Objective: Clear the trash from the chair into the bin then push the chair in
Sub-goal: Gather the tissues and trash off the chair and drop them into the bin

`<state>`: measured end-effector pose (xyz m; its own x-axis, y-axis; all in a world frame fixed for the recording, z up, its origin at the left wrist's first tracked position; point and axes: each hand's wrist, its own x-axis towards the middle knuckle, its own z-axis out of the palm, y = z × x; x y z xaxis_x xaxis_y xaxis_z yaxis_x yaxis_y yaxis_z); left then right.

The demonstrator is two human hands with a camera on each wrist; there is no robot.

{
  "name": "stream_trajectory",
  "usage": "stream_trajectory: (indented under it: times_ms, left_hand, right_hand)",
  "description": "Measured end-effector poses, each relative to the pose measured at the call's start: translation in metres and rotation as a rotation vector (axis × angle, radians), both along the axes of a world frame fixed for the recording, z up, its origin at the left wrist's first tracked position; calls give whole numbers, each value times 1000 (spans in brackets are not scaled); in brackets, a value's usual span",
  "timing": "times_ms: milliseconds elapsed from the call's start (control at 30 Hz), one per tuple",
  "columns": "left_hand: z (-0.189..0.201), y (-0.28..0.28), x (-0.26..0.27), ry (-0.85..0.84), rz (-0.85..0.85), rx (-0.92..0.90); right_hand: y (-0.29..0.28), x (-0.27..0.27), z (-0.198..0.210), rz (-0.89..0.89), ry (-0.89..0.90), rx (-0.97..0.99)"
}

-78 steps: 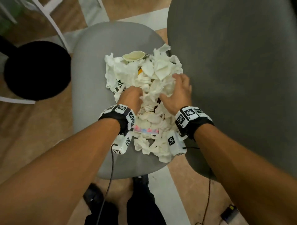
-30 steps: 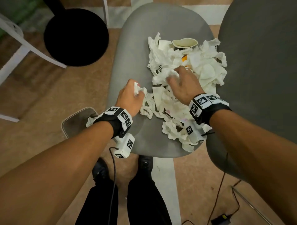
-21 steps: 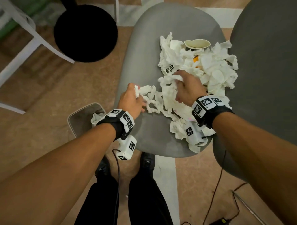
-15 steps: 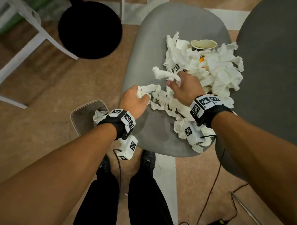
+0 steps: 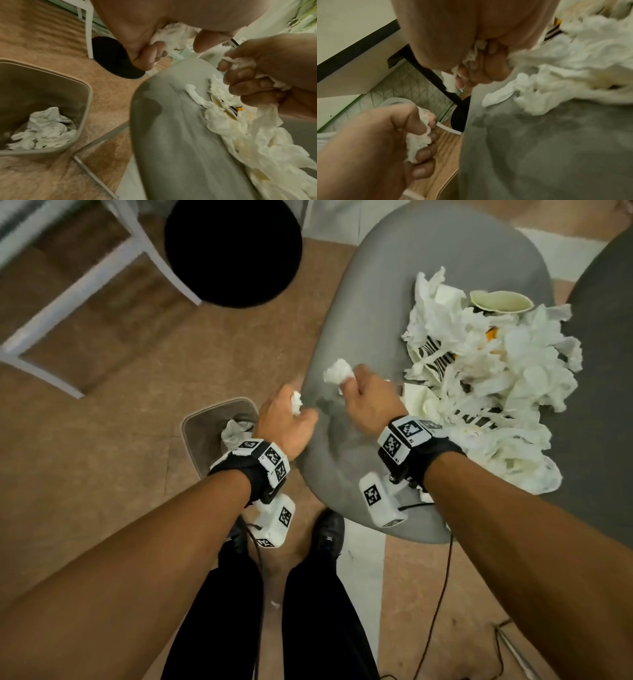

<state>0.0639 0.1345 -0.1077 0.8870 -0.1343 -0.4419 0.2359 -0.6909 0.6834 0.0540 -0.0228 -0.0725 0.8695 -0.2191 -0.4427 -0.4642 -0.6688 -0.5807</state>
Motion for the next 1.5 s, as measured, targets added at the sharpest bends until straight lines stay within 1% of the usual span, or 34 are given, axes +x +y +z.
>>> stream_trajectory:
  times_ms: [100, 200, 300, 367, 467, 533, 567, 633, 700, 800, 900, 967, 1033, 1133, 1233, 1267, 1300, 1367, 1433, 1500]
  left_hand:
    - [-17, 34, 6, -23, 42, 122]
    - [-36, 71, 11, -48, 148, 179]
    - [-55, 106, 12, -72, 170, 185]
    - [-67, 126, 10, -57, 169, 181]
    - [-91, 156, 9, 3, 200, 175]
    - [-108, 174, 9, 41, 256, 111]
    - [-119, 182, 11, 89, 285, 72]
    - [-143, 194, 15, 238, 346, 7]
    - [-169, 204, 19, 334, 370, -36]
    - [-200, 215, 22, 355, 295, -40]
    - [-219, 221, 19, 345, 181, 42]
    - [-224, 221, 19, 346, 153, 36]
    - [-221, 220, 22, 343, 136, 46]
    - [-203, 215, 27, 308, 117, 83]
    - [-171, 203, 36, 263, 80, 124]
    - [-156, 195, 40, 247, 64, 131]
    - [-139, 185, 44, 222, 47, 131]
    - [-101, 161, 50, 155, 1, 133]
    - [-65, 131, 54, 98, -67, 112]
    - [-32, 94, 55, 44, -147, 90]
  right_hand:
    - [35, 6, -13, 17, 72, 160]
    - [73, 16, -24, -4, 9, 121]
    - [115, 24, -35, -120, 80, 177]
    - [142, 29, -46, -149, 128, 198]
    - [181, 37, -65, -169, 170, 254]
    - [204, 41, -84, -192, 216, 316]
    - [214, 44, -97, -208, 260, 354]
    - [229, 49, -125, -234, 330, 417]
    - [236, 54, -159, -189, 328, 375]
    - [236, 55, -198, -64, 347, 269]
    - [232, 48, -223, 55, 395, 237]
    - [229, 46, -229, 111, 459, 216]
    - [223, 43, -226, 115, 512, 231]
    - [217, 40, -215, 82, 491, 261]
    - [208, 39, -201, 12, 506, 296]
    - [198, 39, -207, 6, 485, 312]
    - [191, 40, -198, -7, 447, 320]
    - [182, 43, -133, -10, 351, 313]
    - [161, 42, -88, 37, 295, 322]
    - [129, 38, -52, -25, 256, 330]
